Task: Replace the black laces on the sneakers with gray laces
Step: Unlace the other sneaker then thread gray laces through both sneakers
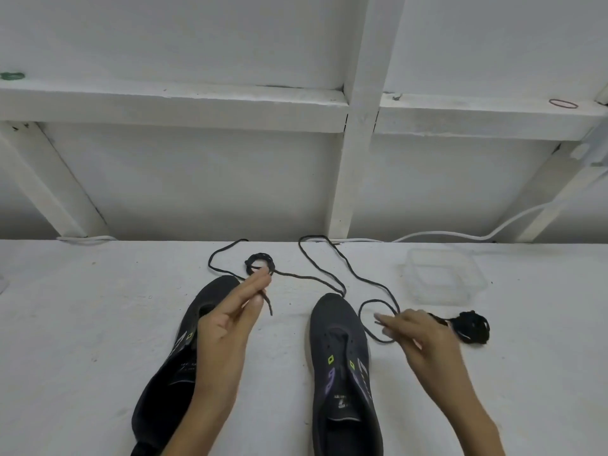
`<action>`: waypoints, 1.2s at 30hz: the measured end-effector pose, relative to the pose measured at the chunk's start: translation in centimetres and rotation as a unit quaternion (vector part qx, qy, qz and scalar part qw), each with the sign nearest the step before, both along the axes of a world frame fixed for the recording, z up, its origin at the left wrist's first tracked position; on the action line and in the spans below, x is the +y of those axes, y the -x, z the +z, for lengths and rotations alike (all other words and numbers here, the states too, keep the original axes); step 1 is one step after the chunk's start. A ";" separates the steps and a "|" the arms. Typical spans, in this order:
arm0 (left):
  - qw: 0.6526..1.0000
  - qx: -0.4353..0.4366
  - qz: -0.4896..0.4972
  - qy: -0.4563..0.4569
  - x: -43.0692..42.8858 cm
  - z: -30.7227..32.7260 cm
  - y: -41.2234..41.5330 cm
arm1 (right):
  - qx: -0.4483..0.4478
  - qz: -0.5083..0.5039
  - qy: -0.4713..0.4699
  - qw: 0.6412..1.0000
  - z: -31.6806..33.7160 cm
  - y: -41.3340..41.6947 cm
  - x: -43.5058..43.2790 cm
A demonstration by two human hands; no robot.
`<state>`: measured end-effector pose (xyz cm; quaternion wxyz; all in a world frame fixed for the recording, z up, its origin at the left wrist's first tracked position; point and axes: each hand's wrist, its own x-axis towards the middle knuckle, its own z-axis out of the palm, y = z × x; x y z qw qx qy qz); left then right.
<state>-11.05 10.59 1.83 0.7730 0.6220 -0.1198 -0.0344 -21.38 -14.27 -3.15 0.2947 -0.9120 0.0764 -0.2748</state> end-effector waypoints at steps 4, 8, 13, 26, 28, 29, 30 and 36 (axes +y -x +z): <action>0.995 0.004 -0.032 -0.097 -0.2 -2.3 0.8 | 0.108 0.010 -0.090 0.990 -2.2 0.0 1.1; 0.989 0.059 -0.062 -0.124 -0.3 -3.5 1.5 | 0.124 0.012 -0.064 0.990 -2.3 -0.7 1.5; 0.985 0.078 -0.071 -0.139 -0.3 -4.2 1.4 | 0.140 0.031 -0.003 0.990 -1.4 -1.2 1.6; 0.966 0.038 -0.100 -0.236 -1.0 -5.8 1.0 | 0.317 0.095 0.112 0.937 2.1 -4.0 2.1; 0.957 0.018 -0.096 -0.275 -1.1 -6.1 0.8 | 0.326 0.095 0.131 0.932 2.2 -4.4 2.8; 0.954 0.014 -0.091 -0.287 -1.2 -6.3 0.7 | 0.327 0.089 0.138 0.931 2.2 -4.6 3.1; 0.952 0.010 -0.087 -0.293 -1.3 -6.5 0.6 | 0.323 0.079 0.142 0.932 2.3 -4.7 3.3; 0.924 -0.041 -0.074 -0.372 -1.5 -6.8 0.0 | 0.277 0.046 -0.049 0.959 1.7 -4.5 3.2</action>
